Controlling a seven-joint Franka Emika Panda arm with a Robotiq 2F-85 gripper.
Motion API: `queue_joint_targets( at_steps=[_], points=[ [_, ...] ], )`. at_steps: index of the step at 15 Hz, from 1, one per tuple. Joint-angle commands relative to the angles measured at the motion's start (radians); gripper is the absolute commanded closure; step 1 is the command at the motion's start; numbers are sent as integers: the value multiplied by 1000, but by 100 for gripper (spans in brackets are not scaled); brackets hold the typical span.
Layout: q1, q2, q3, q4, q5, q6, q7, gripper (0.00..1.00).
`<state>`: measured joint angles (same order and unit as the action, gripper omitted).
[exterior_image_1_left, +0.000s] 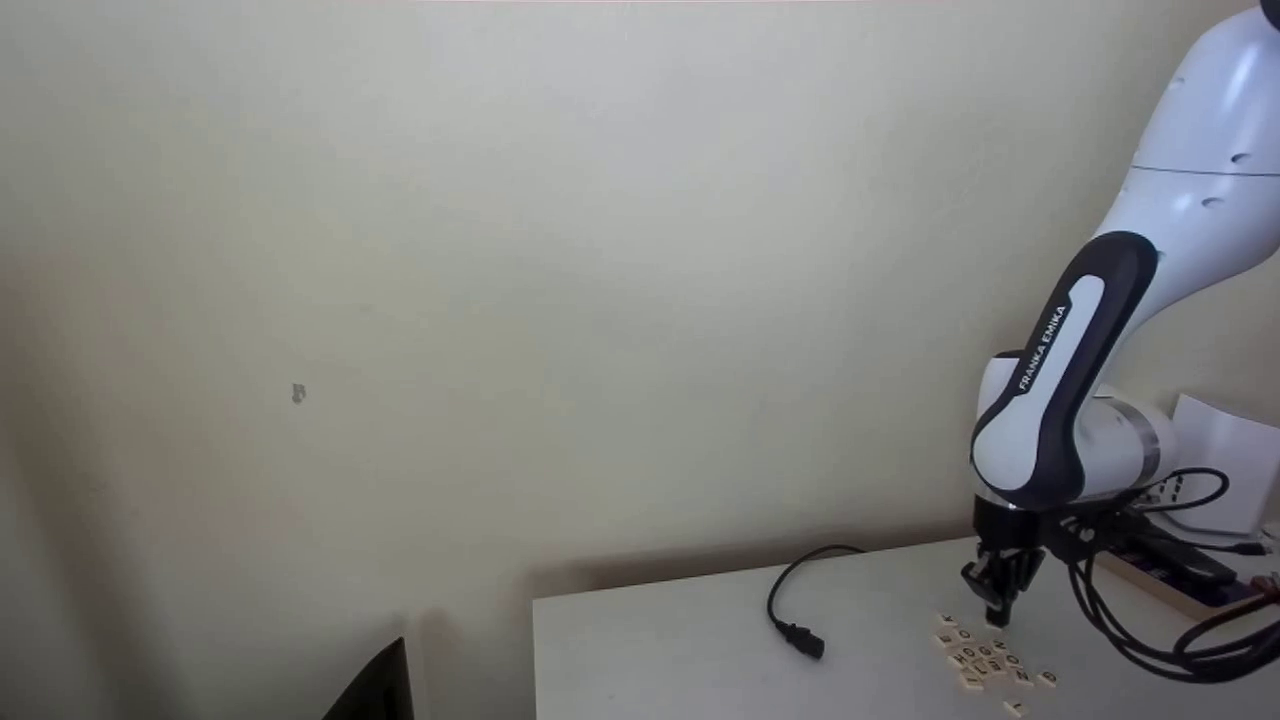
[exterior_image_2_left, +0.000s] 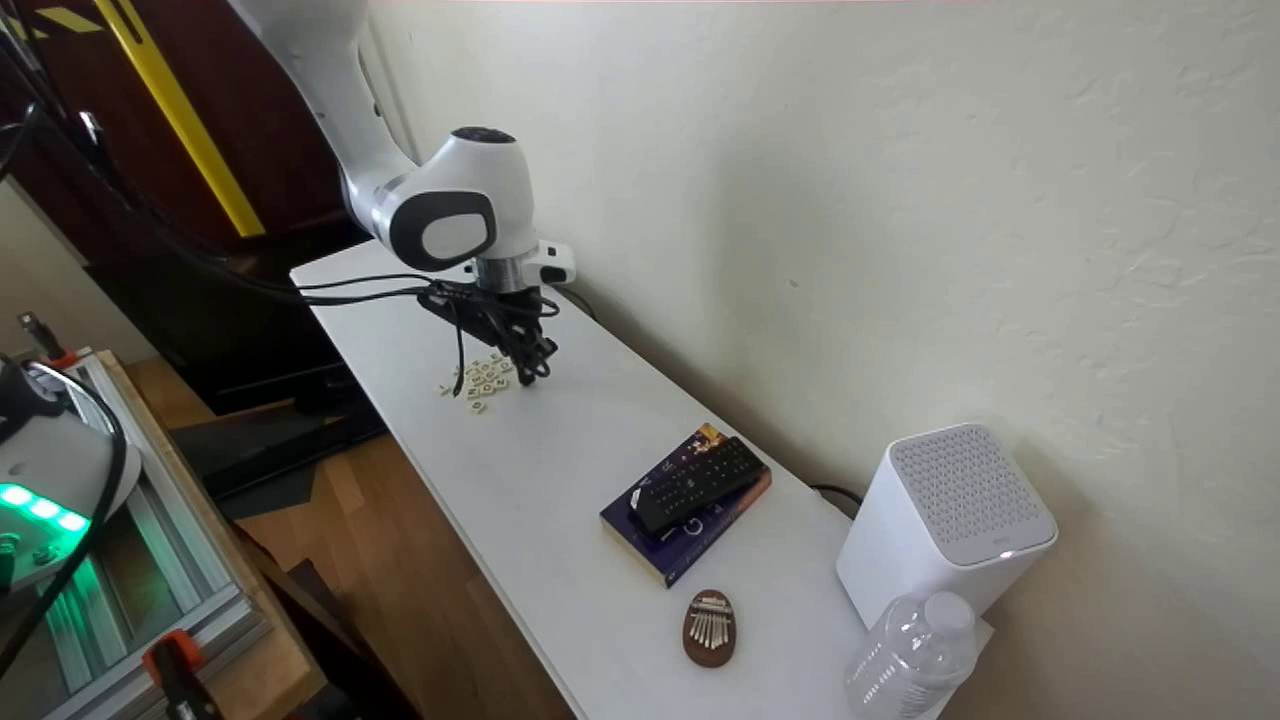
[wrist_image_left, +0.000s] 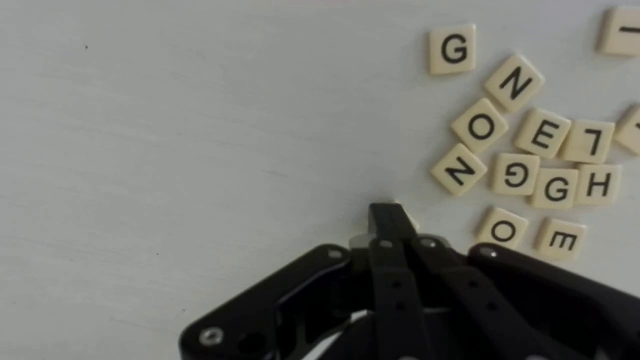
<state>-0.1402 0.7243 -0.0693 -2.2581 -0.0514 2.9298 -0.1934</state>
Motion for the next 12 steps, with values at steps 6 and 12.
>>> queue_joint_targets(
  at_steps=[6,12],
  points=[
    [-84,52,12,66,80,-58,119,100],
    [-107,51,15,89,149,-129,180,100]
  ],
)
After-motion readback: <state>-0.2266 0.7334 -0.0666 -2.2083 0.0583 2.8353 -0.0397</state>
